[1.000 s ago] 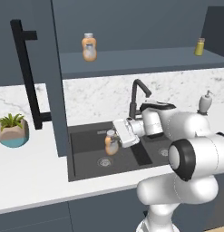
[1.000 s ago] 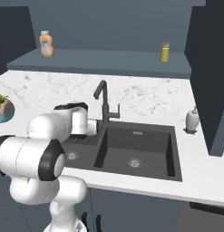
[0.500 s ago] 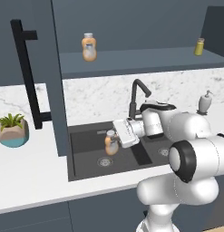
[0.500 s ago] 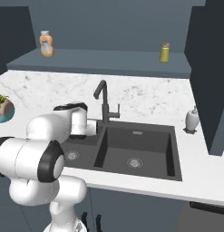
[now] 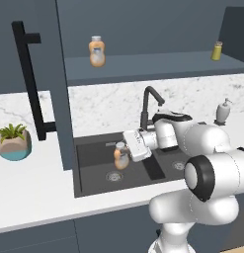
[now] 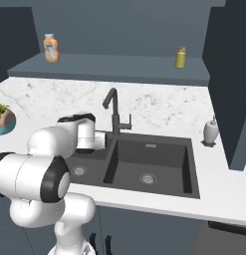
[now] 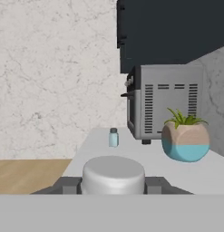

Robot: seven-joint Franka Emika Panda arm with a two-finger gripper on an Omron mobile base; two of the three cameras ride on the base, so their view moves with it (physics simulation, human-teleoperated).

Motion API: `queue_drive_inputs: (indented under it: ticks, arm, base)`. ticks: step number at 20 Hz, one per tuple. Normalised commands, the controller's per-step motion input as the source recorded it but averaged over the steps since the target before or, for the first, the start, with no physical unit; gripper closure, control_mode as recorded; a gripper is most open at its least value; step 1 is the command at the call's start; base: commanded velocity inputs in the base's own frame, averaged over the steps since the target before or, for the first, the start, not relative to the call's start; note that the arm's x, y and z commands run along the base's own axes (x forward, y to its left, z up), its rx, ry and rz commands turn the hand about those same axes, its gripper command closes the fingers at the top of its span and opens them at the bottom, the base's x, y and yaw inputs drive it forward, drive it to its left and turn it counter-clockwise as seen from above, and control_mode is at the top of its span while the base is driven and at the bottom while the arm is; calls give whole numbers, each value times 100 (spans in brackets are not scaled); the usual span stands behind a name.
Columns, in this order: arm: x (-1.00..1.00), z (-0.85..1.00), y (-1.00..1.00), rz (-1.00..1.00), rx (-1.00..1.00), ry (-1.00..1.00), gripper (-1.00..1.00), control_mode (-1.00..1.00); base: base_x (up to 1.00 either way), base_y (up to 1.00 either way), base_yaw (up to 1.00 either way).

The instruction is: Put the shaker and condiment bottle from the counter next to their counterparts in the cabinet.

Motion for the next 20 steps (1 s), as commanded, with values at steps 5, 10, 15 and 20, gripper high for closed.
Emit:
queue_drive_inputs:
  ticks: [5,10,15,20]
  arm:
    - [0,0,0,0,0,0,100,-100]
    - [0,6,0,0,1,0,100,-100]
    - [0,86,0,0,0,1,100,-100]
    - [6,74,0,-4,0,4,100,-100]
  base:
    - [0,0,0]
    - [0,0,0]
    - [0,0,0]
    - [0,0,0]
